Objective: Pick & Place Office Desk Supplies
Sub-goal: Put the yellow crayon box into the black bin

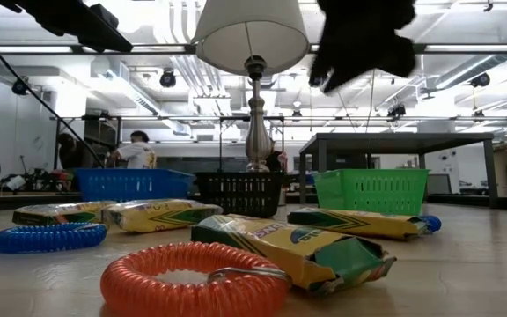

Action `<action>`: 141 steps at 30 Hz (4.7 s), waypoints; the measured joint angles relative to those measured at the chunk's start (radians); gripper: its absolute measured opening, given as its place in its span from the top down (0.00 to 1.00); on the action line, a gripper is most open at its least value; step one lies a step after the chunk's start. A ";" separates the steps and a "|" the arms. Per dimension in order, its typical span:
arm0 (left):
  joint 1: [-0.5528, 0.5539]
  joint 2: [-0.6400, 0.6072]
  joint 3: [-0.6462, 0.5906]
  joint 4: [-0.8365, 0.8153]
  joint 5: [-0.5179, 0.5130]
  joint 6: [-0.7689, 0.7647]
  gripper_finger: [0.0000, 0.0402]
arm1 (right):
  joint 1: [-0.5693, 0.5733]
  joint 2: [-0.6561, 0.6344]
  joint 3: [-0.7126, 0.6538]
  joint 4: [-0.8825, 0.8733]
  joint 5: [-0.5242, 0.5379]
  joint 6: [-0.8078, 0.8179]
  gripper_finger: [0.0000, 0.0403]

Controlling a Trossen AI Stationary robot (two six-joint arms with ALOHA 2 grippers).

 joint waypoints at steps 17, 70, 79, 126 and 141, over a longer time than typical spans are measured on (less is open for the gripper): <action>0.000 0.000 0.000 0.000 0.000 0.000 0.58 | -0.002 0.301 0.245 -0.284 -0.266 0.170 0.60; 0.000 0.000 0.000 0.000 0.000 0.000 0.58 | -0.051 0.361 0.092 -0.038 -0.323 0.134 0.60; 0.000 0.000 0.000 0.000 0.000 0.000 0.58 | -0.052 0.360 0.097 -0.037 -0.323 0.136 0.70; 0.000 0.000 0.000 0.000 0.000 0.000 0.58 | -0.333 0.214 0.074 0.294 -0.008 -0.092 0.72; 0.000 0.000 0.000 0.000 0.000 0.000 0.58 | -0.339 0.225 0.050 0.318 -0.059 -0.040 0.69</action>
